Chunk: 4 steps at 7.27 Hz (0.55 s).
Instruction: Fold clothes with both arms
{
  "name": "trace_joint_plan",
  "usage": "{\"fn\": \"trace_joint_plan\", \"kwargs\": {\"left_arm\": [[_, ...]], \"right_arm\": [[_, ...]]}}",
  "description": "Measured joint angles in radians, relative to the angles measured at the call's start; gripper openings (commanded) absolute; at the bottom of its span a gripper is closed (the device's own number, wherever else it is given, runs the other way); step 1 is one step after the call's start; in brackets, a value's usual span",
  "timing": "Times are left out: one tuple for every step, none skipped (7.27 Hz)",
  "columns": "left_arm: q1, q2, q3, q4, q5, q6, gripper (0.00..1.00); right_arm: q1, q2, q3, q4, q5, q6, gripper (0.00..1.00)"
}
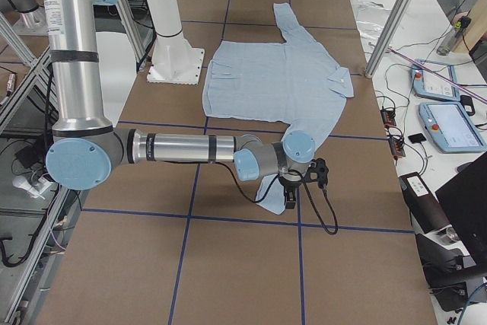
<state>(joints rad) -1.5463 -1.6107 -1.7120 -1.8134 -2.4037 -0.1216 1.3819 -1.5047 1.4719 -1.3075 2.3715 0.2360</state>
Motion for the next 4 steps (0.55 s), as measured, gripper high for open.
{"fn": "trace_joint_plan", "kwargs": {"left_arm": [[0.0,0.0,-0.003,0.0,0.0,0.0,1.0],[0.0,0.0,-0.004,0.0,0.0,0.0,1.0],[0.0,0.0,-0.004,0.0,-0.003,-0.001,1.0],[0.0,0.001,0.002,0.0,-0.025,-0.001,1.0]], "right_arm": [[-0.021,0.024,-0.049,0.022,-0.023,-0.039,0.9],[-0.032,0.046,-0.112,0.046,-0.034,-0.116,0.9],[-0.039,0.068,-0.174,0.063,-0.039,-0.196,0.88],[-0.043,0.083,-0.218,0.071,-0.041,-0.248,0.84]]}}
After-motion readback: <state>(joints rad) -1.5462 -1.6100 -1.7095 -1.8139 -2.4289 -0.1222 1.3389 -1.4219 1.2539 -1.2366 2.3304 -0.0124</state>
